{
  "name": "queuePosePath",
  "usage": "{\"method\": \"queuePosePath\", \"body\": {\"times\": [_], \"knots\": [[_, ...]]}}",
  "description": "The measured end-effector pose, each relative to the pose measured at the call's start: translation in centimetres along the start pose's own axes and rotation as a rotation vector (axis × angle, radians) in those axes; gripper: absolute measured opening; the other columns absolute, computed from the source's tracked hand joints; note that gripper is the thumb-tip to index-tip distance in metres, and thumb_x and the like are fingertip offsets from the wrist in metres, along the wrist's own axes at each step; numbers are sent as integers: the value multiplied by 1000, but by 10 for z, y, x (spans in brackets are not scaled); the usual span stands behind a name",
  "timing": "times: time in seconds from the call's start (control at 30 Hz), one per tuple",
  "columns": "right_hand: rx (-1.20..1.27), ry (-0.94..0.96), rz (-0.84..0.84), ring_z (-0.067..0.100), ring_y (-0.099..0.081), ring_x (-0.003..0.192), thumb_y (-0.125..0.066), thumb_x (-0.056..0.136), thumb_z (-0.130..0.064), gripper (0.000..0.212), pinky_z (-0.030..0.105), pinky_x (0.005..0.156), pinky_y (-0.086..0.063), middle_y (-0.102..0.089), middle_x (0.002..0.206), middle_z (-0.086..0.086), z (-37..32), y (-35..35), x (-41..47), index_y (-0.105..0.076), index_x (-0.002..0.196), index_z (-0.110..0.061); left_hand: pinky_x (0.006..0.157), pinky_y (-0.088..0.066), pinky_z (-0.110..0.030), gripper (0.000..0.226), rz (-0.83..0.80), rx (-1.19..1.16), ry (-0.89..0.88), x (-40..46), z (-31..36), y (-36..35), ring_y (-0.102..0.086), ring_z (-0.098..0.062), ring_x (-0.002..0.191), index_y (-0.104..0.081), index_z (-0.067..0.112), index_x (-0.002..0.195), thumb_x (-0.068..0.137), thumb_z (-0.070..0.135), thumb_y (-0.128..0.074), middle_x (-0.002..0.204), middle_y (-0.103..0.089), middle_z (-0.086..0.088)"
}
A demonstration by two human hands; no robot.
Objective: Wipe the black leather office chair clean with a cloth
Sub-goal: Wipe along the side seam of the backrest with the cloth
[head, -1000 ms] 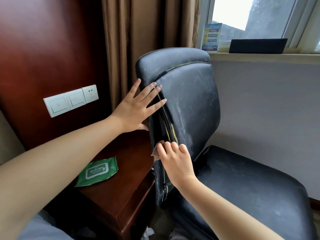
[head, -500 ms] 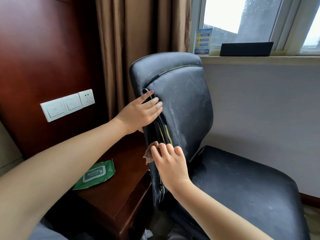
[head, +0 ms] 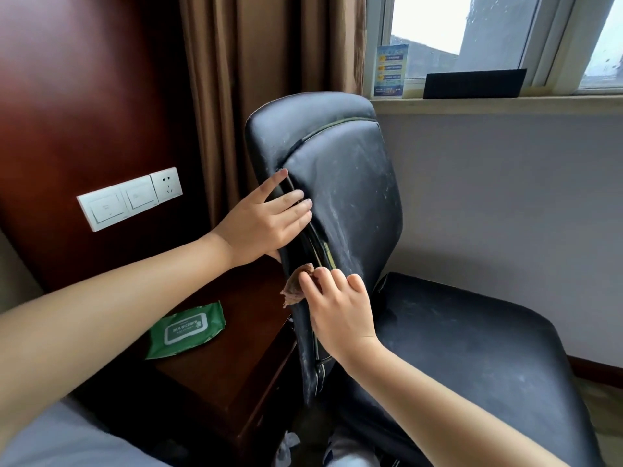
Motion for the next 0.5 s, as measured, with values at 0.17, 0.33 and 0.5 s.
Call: {"method": "queuePosePath", "body": {"times": [0.17,0.33,0.5], "knots": [[74,-67,36,20,-53,66,-67,69,-11,34,30,63,-23,-61,88,0,6,8,-15,-68,103,-15,112,-19,-57,25,70,-66,34,-4,8,19,-64,-25,109,-71,7,107,96,0,-50,113,-69,-8],[192,-164,115,19,-57,71,-63,80,-16,26,29,64,-28,-64,94,1,5,26,-17,-69,106,-15,113,-18,-56,24,78,-97,43,-2,10,28,-65,-24,107,-71,7,105,97,0,-49,111,-70,-8],[274,-222,84,20,-59,75,-48,87,-23,30,30,65,-30,-65,97,1,0,28,-16,-69,107,-16,111,-24,-55,22,111,-131,22,3,9,36,-66,-24,103,-72,6,102,96,0,-51,106,-71,-9]]}}
Point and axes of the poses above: each hand's wrist, its own x-axis towards the middle knuckle, its own y-axis out of the back of the hand, z = x × y, the point moved 5 cm from there along x, towards the middle knuckle
